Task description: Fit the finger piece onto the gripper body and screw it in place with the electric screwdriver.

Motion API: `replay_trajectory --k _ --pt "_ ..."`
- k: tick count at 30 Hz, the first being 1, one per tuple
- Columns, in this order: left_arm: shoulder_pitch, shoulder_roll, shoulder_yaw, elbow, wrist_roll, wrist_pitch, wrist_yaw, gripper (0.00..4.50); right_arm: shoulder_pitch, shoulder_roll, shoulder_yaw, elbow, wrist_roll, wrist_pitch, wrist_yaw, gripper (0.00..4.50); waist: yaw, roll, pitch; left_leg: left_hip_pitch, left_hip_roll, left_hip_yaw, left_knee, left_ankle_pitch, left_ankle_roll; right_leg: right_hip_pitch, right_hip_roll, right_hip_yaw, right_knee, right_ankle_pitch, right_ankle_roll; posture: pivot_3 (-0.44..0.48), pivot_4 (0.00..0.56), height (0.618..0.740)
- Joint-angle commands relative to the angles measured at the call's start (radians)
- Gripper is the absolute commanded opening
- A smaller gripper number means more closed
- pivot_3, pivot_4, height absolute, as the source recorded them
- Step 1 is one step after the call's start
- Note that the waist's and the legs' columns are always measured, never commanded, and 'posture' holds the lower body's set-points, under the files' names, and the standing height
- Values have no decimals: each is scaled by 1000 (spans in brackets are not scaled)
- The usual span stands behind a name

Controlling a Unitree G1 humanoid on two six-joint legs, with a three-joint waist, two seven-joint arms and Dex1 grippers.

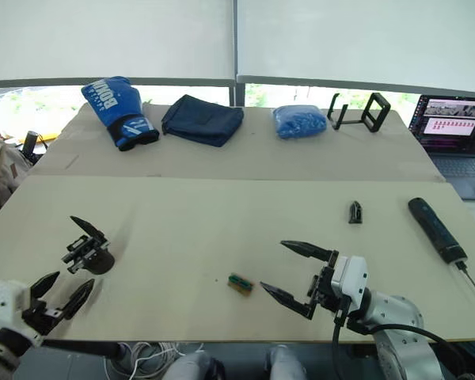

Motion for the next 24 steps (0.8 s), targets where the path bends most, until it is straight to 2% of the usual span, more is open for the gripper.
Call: replay_trajectory --k 1,15,18,20,21,24 --pt "-39 15 -27 32 38 -20 -9 4386 -12 -14 -19 -45 13 10 -9 4500 -1 0 0 0 0 0 0 0 0 0 0 0 0 0 0 0 150 740" --pt "-203 -29 -94 153 96 -99 9 4386 21 -12 -9 -54 -6 9 -32 4500 4 0 0 0 0 -1 0 0 -2 0 -1 0 2 5 1 0 150 740" --pt "-207 -14 -116 173 137 -118 3 3537 32 -15 -21 -44 -9 -6 -26 4500 3 1 0 0 0 0 0 1 -2 0 -1 0 2 5 2 0 150 740" --pt "-203 -14 -110 178 130 -118 -2 2599 36 -16 -29 -38 -10 -12 -25 4500 3 1 -1 0 0 0 0 1 -2 0 -1 0 2 5 2 0 150 740" --pt "-199 -12 -106 179 124 -120 -10 2356 39 -15 -31 -35 -11 -15 -24 4500 3 1 -1 0 0 0 0 1 -2 0 -1 0 2 5 2 0 150 740" --pt "-188 -18 -88 159 84 -131 -35 2388 49 -11 -33 -32 -16 -25 -22 4500 1 1 -1 0 0 0 0 1 -2 0 -1 0 2 5 3 0 150 740"
